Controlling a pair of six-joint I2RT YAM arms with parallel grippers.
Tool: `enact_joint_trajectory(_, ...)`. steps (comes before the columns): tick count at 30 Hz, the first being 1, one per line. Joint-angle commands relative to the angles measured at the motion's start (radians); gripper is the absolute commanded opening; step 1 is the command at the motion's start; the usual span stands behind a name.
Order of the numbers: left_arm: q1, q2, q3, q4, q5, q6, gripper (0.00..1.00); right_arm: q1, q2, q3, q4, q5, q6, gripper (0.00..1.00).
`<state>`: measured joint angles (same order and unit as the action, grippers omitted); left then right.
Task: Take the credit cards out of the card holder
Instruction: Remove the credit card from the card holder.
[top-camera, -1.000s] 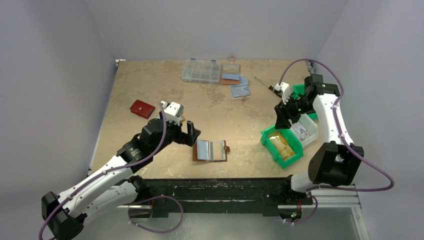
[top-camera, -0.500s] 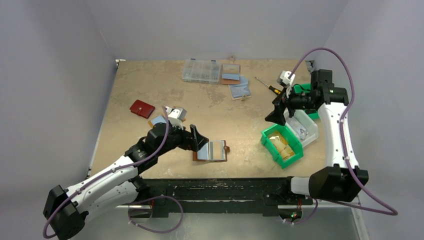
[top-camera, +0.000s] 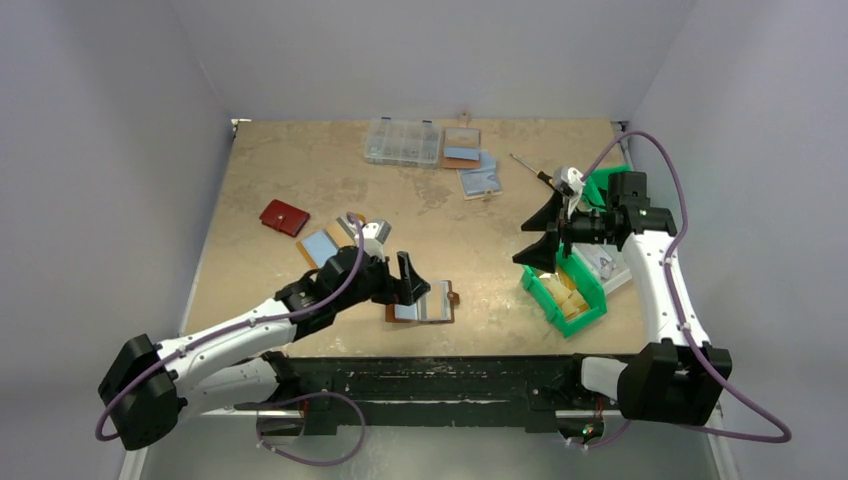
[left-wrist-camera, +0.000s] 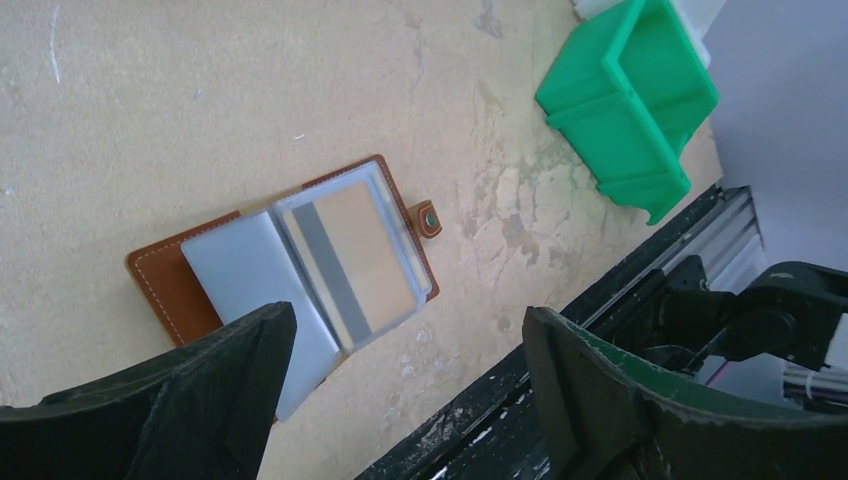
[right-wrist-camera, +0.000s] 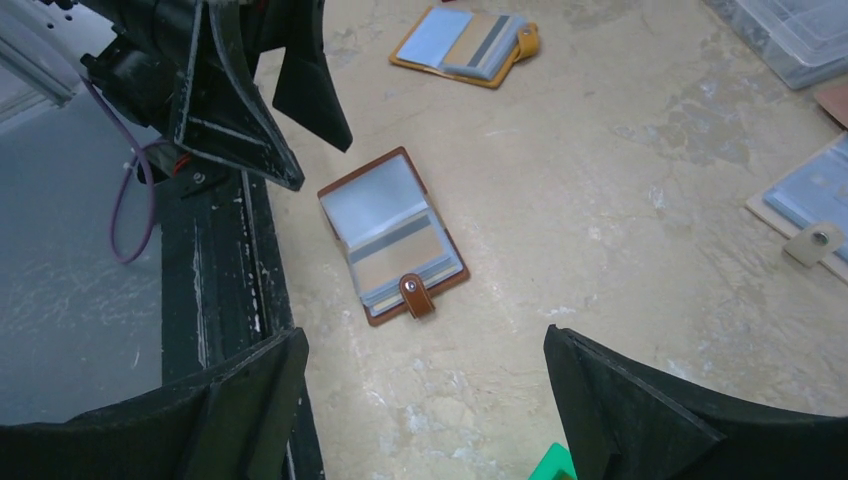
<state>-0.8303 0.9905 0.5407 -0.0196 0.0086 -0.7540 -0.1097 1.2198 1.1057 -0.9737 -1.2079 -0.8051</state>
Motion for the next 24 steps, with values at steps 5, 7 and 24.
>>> enact_joint_trajectory(5, -0.197, 0.179, 0.229, -0.216, -0.379, -0.054, 0.83, 0.003, 0.004, -0.032, 0.156, -0.074, 0.057, 0.99)
enact_joint_trajectory(7, -0.227, 0.244, 0.279, -0.264, -0.417, -0.074, 0.77, 0.002, 0.023, -0.048, 0.183, -0.090, 0.056, 0.99)
enact_joint_trajectory(24, -0.347, 0.628, 0.575, -0.514, -0.585, -0.183, 0.63, -0.001, 0.041, -0.101, 0.241, -0.073, 0.106, 0.99)
